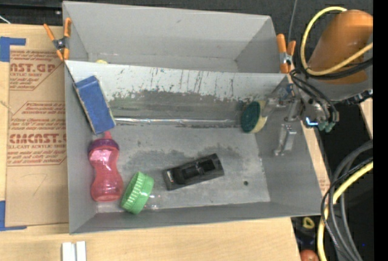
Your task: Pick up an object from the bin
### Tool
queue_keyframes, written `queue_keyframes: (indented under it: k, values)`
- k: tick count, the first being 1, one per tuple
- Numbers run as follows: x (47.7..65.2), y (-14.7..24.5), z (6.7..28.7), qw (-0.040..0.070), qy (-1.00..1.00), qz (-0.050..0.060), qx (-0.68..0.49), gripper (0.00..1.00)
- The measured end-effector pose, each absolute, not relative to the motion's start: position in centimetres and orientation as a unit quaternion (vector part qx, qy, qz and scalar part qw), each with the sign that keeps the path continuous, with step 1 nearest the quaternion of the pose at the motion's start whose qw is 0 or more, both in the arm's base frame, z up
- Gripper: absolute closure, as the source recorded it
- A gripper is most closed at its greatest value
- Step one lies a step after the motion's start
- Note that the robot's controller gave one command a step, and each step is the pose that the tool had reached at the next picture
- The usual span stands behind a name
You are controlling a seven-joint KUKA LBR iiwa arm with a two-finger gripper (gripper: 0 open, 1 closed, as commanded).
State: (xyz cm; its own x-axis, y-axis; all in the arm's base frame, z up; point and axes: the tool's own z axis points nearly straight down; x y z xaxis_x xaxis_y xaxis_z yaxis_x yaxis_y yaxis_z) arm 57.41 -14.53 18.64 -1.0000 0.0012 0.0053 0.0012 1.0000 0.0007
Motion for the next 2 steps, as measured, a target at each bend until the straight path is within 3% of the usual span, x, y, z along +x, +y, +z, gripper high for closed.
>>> queue_keyframes:
  k: [1, 2]
  values:
    - [57.6, -14.5, 19.1, -0.001, -1.0, 0.0, 0.0, 0.0]
    - [57.4, -3.8, 6.8, 0.001, -0.967, -0.002, 0.254, 0.0]
